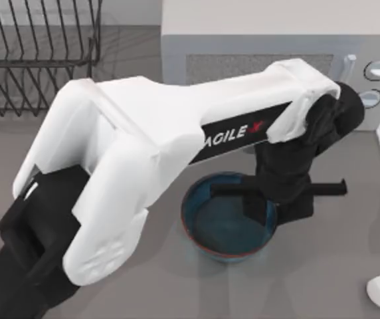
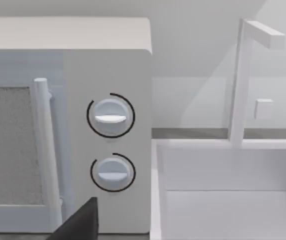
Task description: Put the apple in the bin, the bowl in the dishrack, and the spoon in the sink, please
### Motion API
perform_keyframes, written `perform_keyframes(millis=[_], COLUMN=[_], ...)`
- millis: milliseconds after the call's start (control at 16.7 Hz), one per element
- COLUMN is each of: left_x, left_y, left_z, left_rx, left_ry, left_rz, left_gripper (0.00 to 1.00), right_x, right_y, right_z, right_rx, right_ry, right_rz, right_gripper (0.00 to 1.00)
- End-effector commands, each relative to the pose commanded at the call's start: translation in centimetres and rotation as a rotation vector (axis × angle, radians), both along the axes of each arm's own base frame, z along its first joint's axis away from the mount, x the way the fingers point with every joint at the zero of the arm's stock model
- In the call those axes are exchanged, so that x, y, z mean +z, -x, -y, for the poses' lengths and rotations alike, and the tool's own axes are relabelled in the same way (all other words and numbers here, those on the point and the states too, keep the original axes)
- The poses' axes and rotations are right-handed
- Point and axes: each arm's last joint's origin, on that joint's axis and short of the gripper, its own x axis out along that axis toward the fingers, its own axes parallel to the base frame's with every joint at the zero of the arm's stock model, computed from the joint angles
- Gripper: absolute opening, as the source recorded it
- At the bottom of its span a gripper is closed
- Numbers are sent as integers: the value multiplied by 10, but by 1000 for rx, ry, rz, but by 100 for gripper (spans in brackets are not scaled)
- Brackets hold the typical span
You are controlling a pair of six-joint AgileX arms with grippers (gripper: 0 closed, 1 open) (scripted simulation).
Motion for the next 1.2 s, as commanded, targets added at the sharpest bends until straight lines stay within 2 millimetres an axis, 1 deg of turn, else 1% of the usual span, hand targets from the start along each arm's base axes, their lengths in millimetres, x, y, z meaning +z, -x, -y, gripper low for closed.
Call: perform_keyframes(millis=[420,540,660,840,960,1080,1200], left_x=[2,10,26,65,87,99,101], left_y=[0,0,-2,-5,-3,-1,0], left_z=[-1,1,4,7,3,0,-1], left_rx=[0,-4,-3,0,2,2,0], left_ry=[2,2,5,29,23,12,2], left_rz=[1,3,8,24,17,9,2], left_gripper=[0,0,0,0,0,0,0], right_x=[0,0,0,0,0,0,0], right_y=[0,0,0,0,0,0,0], right_z=[0,0,0,0,0,0,0], right_rx=[0,0,0,0,0,0,0], right_ry=[0,0,0,0,0,0,0], right_rz=[0,0,0,0,0,0,0], right_gripper=[100,100,100,100,100,100,100])
